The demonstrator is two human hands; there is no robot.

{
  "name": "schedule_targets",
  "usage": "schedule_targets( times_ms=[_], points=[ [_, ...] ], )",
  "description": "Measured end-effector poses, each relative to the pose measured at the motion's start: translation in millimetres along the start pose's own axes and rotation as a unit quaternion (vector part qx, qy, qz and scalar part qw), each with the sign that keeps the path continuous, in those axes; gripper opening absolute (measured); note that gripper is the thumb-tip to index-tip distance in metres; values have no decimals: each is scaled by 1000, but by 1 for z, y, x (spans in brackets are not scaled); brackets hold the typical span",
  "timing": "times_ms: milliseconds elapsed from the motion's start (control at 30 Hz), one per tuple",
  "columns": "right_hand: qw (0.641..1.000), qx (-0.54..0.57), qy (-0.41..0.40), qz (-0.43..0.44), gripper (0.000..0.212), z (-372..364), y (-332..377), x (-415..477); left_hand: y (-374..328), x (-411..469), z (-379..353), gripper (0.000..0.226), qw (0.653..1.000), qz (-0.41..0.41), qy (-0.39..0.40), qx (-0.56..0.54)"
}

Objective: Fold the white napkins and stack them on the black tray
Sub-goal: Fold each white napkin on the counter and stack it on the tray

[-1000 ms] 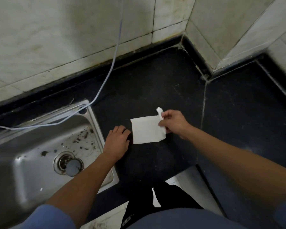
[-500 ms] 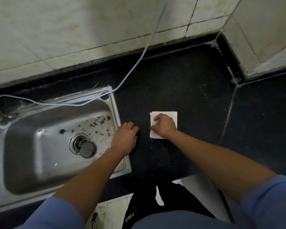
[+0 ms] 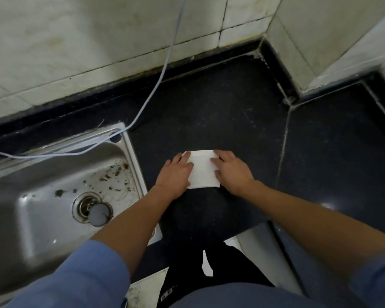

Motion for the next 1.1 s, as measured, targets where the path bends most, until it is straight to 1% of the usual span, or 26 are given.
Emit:
schedule_targets(
  times_ms=[67, 133, 200, 267, 333, 400, 467, 500, 533, 600, 633, 700, 767, 833, 933, 1033, 1100],
  points=[
    [995, 1, -49, 82, 27, -13, 3, -19, 1, -1, -2, 58, 1000, 1, 3, -11],
    [989, 7, -60, 138, 15, -30, 3, -38, 1, -1, -3, 60, 1000, 0, 6, -19],
    [987, 16, -57, 150, 21, -43, -4, -52, 2, -1, -5, 61, 1000, -2, 3, -23],
    [987, -1, -54, 153, 31, -52, -12, -60, 3, -2, -7, 61, 1000, -2, 1, -24],
    [986, -25, -43, 161, 33, -54, -16, -65, 3, -4, -8, 60, 1000, 0, 0, -20],
    [983, -37, -37, 175, 27, -51, -18, -64, 2, -8, -8, 57, 1000, 7, -11, -19],
    [983, -22, -32, 179, 10, -39, -18, -54, 1, -16, -8, 52, 998, 20, -40, -32],
    [984, -8, -34, 176, 8, -28, -15, -44, 1, -21, -7, 49, 997, 32, -58, -43],
    [986, 8, -40, 164, 10, -17, -11, -30, 1, -28, -7, 46, 995, 46, -70, -55],
    [993, 40, -40, 99, 21, 5, 0, 4, 2, -43, -7, 43, 991, 77, -77, -73],
    [997, 38, -19, 59, 31, 13, 4, 23, 3, -52, -8, 42, 990, 89, -82, -78],
    [999, -5, 52, 5, 49, 21, 13, 55, 4, -70, -12, 41, 986, 108, -100, -82],
    [993, -47, 109, -23, 58, 22, 19, 77, 6, -89, -18, 39, 981, 127, -112, -95],
    [986, -42, 155, -40, 51, 19, 22, 89, 9, -108, -26, 37, 976, 146, -122, -106],
    [979, 11, 197, -59, 37, 12, 27, 92, 12, -126, -31, 35, 972, 175, -117, -103],
    [977, 64, 192, -66, 37, 14, 31, 79, 20, -134, -29, 30, 968, 187, -135, -103],
    [982, 83, 160, -54, 36, 24, 32, 61, 25, -133, -20, 29, 971, 179, -129, -94]
  ],
)
Point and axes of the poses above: each hand's wrist, its own x-axis towards the middle knuckle, its own z-axis out of the back of the hand, y = z × x, the point moved 1 cm from there along x, towards the middle knuckle, and after that the axes turned 7 degrees about x, right-handed, at the moved point
